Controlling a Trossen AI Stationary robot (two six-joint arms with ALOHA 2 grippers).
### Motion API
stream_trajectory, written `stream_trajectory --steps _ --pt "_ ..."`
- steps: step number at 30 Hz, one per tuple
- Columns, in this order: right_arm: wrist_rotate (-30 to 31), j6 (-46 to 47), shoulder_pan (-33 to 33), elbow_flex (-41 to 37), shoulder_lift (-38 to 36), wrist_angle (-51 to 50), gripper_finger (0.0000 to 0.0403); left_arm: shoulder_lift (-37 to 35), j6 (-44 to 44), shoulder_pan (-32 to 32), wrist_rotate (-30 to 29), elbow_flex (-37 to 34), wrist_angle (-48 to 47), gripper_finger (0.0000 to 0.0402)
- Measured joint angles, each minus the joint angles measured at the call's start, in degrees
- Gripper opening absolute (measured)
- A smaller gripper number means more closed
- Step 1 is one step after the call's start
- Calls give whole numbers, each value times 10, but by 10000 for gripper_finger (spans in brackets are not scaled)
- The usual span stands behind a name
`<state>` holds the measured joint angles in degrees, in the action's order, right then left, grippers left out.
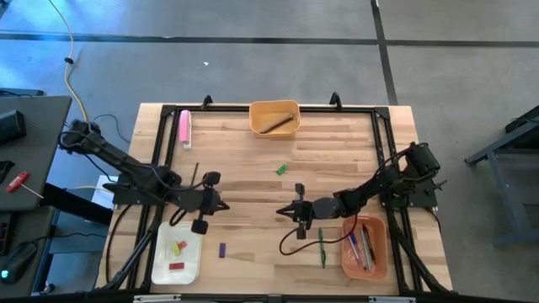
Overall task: Sort crayons/erasers/pens/pencils in bins
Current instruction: Put the blue eraser into the white bin
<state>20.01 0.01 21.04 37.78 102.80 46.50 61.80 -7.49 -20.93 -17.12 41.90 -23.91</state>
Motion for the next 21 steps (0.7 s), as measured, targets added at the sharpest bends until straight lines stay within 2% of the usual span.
stream_trajectory --steps 7,13,16,21 --pt "0 -20 0 0 0 -11 0 42 -98 -75 34 40 -59 0" --pt "0 -14 0 0 0 -13 0 159 -134 -136 76 72 -61 6" --pt "0 -14 1 0 0 -17 0 220 -102 -147 102 101 -63 20" --pt "0 -9 0 0 0 -17 0 292 11 -157 124 158 -69 59"
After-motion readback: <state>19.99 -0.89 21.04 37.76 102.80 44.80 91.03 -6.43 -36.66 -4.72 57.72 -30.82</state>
